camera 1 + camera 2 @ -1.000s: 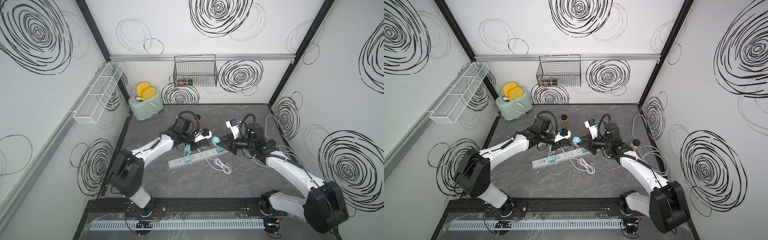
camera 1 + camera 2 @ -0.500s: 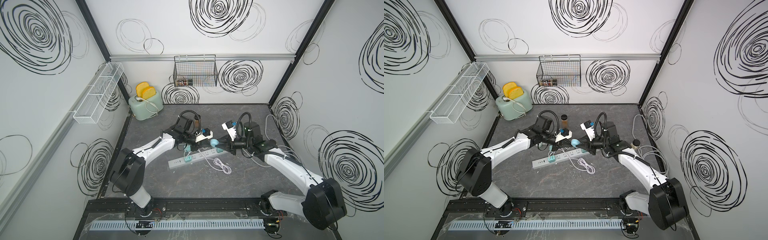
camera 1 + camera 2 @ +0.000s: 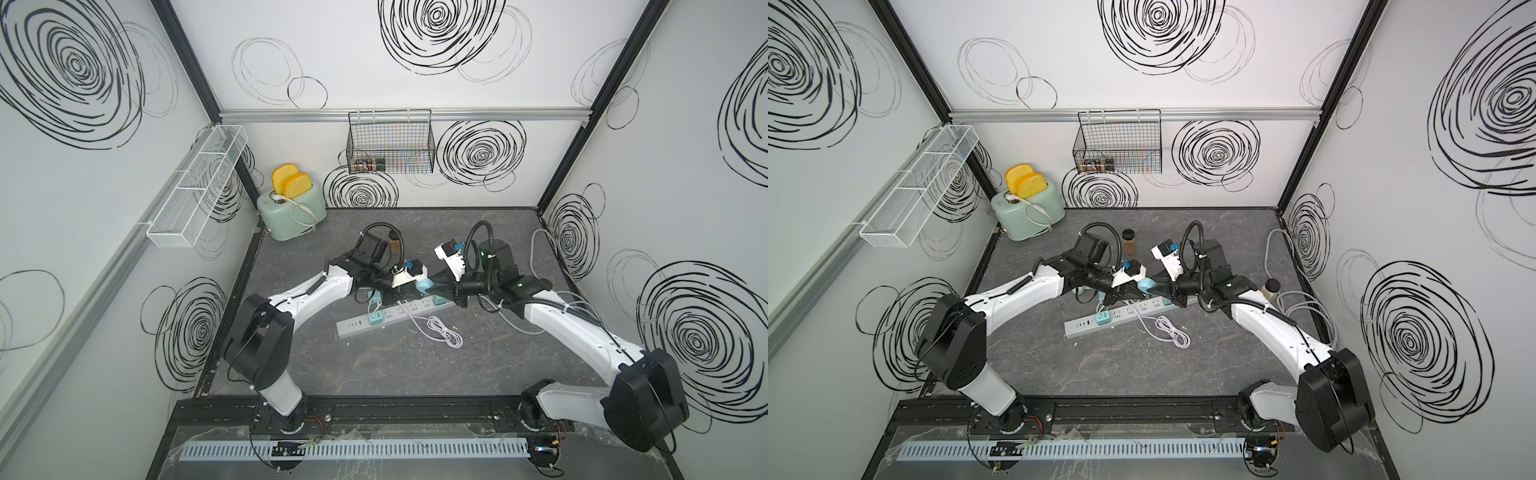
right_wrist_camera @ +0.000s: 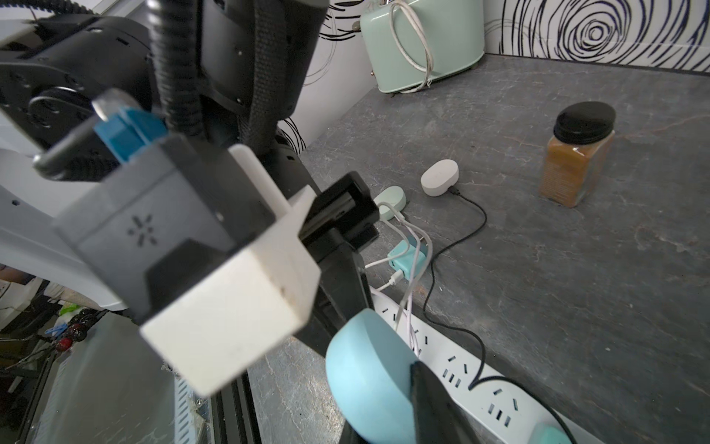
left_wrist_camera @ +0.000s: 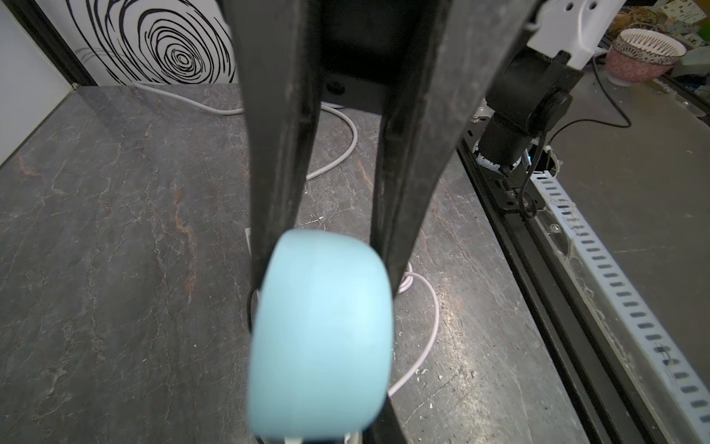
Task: Charge the bluetooth headset
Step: Insert the charging cable into the bluetooth headset.
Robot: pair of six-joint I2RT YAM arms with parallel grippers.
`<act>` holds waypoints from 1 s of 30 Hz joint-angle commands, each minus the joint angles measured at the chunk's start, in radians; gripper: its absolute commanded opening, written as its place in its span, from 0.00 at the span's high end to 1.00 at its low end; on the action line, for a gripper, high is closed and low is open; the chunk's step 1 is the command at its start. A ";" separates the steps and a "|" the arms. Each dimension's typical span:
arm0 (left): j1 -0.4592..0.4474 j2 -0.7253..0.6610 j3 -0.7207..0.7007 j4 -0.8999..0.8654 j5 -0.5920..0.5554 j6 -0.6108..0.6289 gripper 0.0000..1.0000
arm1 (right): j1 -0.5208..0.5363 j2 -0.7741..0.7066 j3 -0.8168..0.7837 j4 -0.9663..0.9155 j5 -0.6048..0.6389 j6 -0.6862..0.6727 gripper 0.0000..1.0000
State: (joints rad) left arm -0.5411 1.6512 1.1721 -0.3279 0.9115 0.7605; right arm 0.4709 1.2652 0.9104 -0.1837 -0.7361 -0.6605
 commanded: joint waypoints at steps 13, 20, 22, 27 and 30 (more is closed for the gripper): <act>-0.004 -0.013 0.023 0.016 0.003 0.030 1.00 | 0.051 -0.059 0.047 -0.160 0.167 -0.045 0.87; -0.001 -0.019 0.023 0.015 0.004 0.031 1.00 | 0.055 -0.064 0.054 -0.210 0.164 -0.053 0.87; -0.002 -0.022 0.021 0.016 0.004 0.031 1.00 | 0.058 -0.060 0.056 -0.212 0.165 -0.053 0.87; -0.006 -0.021 0.018 0.020 0.006 0.033 1.00 | 0.068 -0.041 0.070 -0.218 0.155 -0.056 0.87; -0.008 -0.018 0.020 0.020 0.004 0.034 1.00 | 0.075 -0.040 0.072 -0.216 0.146 -0.059 0.86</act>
State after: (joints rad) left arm -0.5426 1.6508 1.1728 -0.3355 0.8886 0.7643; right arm 0.5331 1.2198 0.9573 -0.3695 -0.5674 -0.6941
